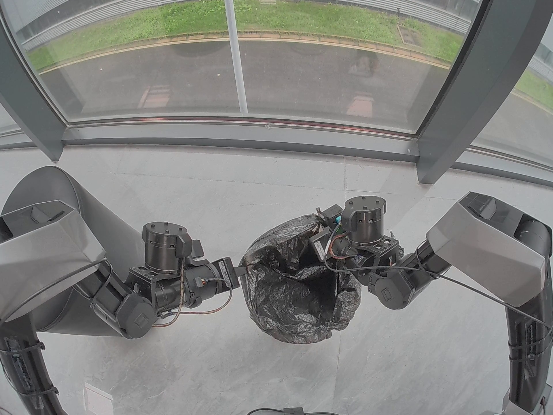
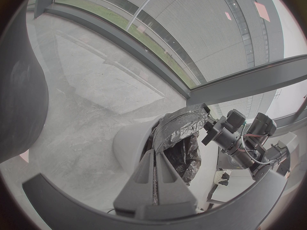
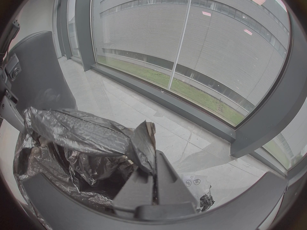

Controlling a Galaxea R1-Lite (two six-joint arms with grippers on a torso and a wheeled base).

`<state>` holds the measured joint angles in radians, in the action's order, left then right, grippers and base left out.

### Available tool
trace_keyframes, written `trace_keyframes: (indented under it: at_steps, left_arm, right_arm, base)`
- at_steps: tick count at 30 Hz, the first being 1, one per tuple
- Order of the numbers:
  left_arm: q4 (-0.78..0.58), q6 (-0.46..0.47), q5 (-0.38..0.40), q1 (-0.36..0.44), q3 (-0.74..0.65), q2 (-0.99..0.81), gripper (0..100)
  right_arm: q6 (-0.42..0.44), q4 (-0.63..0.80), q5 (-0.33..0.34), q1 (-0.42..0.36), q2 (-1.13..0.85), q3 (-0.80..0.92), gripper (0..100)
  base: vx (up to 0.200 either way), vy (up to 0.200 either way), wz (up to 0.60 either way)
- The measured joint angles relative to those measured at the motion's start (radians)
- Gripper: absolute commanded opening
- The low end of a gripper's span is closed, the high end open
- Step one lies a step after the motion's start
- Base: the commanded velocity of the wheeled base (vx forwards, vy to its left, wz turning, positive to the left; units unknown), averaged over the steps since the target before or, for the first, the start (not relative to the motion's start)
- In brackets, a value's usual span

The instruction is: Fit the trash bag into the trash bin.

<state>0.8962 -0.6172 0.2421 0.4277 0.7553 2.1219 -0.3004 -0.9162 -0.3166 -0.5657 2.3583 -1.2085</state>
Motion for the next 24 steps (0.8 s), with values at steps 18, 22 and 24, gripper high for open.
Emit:
trace_keyframes:
  at_steps: [18,22,24]
  left_arm:
    - [-0.001,0.0,-0.004,-0.016,0.017,0.019,0]
    - [-0.001,-0.002,-0.014,-0.016,0.013,0.019,0]
    - [0.0,-0.001,-0.014,-0.016,0.012,0.019,0]
  right_arm:
    - [0.012,-0.002,0.004,0.006,-0.001,-0.007,100]
    - [0.02,-0.002,0.004,0.006,-0.003,-0.008,100]
    - [0.02,-0.002,0.004,0.005,-0.004,-0.009,100]
  base:
    - [0.0,0.0,0.0]
    - [0.0,0.0,0.0]
    - [0.0,0.0,0.0]
